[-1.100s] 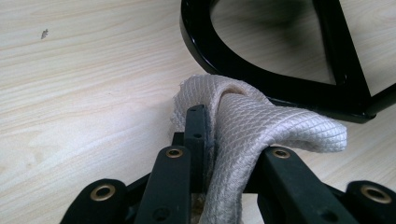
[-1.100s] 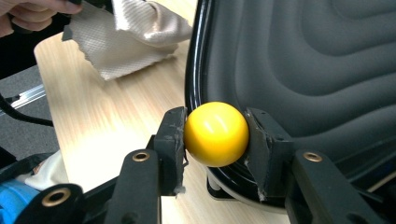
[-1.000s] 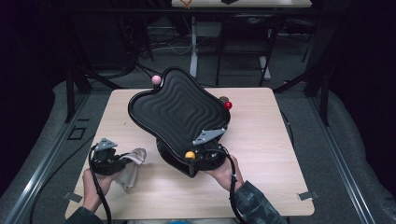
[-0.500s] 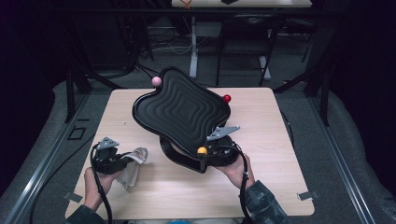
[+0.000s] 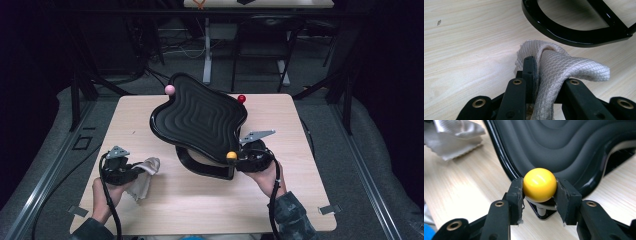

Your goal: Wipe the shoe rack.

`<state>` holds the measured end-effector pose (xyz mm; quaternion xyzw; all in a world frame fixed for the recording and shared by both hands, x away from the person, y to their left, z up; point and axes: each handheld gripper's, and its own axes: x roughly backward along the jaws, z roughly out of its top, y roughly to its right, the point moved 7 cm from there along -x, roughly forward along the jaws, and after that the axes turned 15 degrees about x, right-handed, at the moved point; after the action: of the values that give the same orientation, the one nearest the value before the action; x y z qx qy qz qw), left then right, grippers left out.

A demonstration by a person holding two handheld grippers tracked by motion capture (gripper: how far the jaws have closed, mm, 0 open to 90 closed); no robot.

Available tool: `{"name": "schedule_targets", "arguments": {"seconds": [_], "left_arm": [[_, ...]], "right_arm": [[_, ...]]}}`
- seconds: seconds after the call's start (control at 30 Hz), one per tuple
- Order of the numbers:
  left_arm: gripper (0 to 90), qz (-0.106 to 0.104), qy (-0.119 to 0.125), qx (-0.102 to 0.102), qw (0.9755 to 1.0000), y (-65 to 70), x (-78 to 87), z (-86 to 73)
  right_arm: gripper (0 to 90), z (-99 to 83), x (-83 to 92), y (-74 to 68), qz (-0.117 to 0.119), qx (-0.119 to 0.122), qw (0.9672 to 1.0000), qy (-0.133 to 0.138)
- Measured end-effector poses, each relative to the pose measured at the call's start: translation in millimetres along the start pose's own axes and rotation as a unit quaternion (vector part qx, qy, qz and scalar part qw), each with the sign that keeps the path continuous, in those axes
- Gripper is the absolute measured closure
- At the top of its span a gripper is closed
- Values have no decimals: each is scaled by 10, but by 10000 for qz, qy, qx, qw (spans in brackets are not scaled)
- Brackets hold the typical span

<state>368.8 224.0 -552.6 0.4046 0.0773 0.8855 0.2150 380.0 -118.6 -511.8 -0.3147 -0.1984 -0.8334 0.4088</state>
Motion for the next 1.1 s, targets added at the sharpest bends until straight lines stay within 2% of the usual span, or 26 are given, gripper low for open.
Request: {"name": "schedule_targets", "arguments": {"seconds": [0.2, 0.3, 0.33, 0.4, 0.5, 0.53, 0.6, 0.63, 0.67, 0.8, 0.83, 0.9, 1.03, 1.07, 1.1], "left_arm": [[783, 6, -13, -3, 10000, 1, -4, -3], [782, 4, -9, -1, 10000, 6, -7, -2], [782, 6, -11, -5, 10000, 5, -7, -1], [781, 6, -9, -2, 10000, 4, -7, -1], [781, 8, -13, -2, 10000, 4, -8, -1], [780, 12, -8, -2, 10000, 6, -9, -1], [779, 12, -18, -11, 10000, 9, -7, -4], [779, 12, -19, -10, 10000, 8, -6, -4], [779, 10, -15, -15, 10000, 5, -5, -3], [778, 9, -19, -4, 10000, 3, -8, -1], [777, 9, -19, -4, 10000, 3, -8, -1], [777, 11, -22, -16, 10000, 9, -9, -4], [776, 16, -8, -34, 10000, 2, -1, 2], [777, 16, -8, -34, 10000, 2, -1, 2], [776, 25, 4, -7, 10000, 1, 4, 6]], "right_arm": [[590, -119, 80, 227, -352, -301, 9988, -125], [585, -140, 89, 278, -395, -404, 9984, -46], [574, -152, 86, 305, -545, -536, 9971, -50], [521, -143, 81, 327, -749, -602, 9954, 11], [475, -117, 68, 328, -908, -691, 9934, 89], [456, -117, 61, 338, -1095, -720, 9914, 49], [427, -111, 38, 348, -1201, -838, 9892, 81], [421, -111, 25, 349, -1179, -881, 9891, 105], [418, -113, 15, 361, -1275, -925, 9874, 111], [464, -124, 11, 351, -1177, -1032, 9875, 173], [496, -121, 6, 348, -1182, -1037, 9873, 207], [592, -109, 0, 321, -1050, -1032, 9887, 273], [599, -102, -7, 324, -1006, -965, 9897, 323], [599, -110, -6, 336, -1091, -956, 9890, 290], [600, -108, -11, 336, -1008, -919, 9900, 355]]}}
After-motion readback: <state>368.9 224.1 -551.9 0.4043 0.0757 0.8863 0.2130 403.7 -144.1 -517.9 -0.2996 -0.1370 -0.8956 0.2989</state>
